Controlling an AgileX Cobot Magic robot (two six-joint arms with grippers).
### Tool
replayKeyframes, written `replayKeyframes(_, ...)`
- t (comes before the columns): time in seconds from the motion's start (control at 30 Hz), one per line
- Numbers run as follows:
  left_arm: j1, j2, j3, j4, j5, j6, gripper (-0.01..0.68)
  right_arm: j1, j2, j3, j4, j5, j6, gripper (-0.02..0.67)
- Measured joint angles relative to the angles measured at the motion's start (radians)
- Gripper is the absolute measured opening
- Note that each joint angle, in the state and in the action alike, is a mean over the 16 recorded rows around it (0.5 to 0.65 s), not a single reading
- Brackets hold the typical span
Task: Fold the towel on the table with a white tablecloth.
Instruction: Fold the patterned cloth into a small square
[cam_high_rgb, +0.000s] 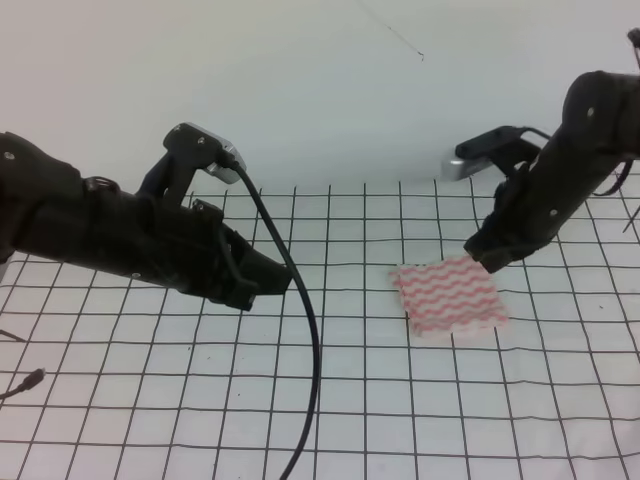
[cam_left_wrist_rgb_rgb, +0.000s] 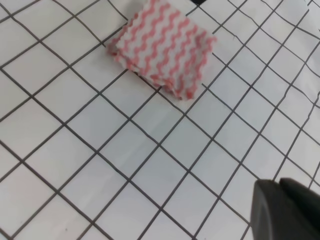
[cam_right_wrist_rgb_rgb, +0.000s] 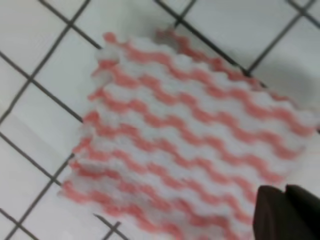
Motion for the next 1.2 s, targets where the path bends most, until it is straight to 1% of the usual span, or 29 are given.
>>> replayKeyframes(0.13,0.0,0.0,0.0,0.0,0.0,0.0,-0.002,-0.01,-0.003,0.0,0.0,-0.001,0.012,0.211)
replayKeyframes(0.23,0.0,0.0,0.0,-0.001,0.001,0.0,-0.002,-0.017,0.006,0.0,0.01,-0.003,0.018,0.258)
replayKeyframes(0.33,0.0,0.0,0.0,-0.001,0.003,0.0,-0.002,-0.024,0.023,0.0,0.025,-0.009,0.019,0.289)
replayKeyframes(0.4,0.0,0.0,0.0,-0.002,0.005,0.0,-0.002,-0.026,0.035,0.0,0.036,-0.018,0.016,0.296)
replayKeyframes(0.6,0.0,0.0,0.0,-0.002,0.01,0.0,-0.002,-0.027,0.062,0.0,0.064,-0.033,0.012,0.263)
replayKeyframes(0.9,0.0,0.0,0.0,-0.002,0.013,0.0,-0.002,-0.027,0.057,0.0,0.083,0.017,0.011,0.179)
replayKeyframes(1.1,0.0,0.0,0.0,-0.002,0.013,0.0,-0.002,-0.027,0.033,0.0,0.064,0.079,0.011,0.122)
replayKeyframes(1.2,0.0,0.0,0.0,-0.002,0.013,0.0,-0.002,-0.027,0.025,0.0,0.043,0.106,0.012,0.109)
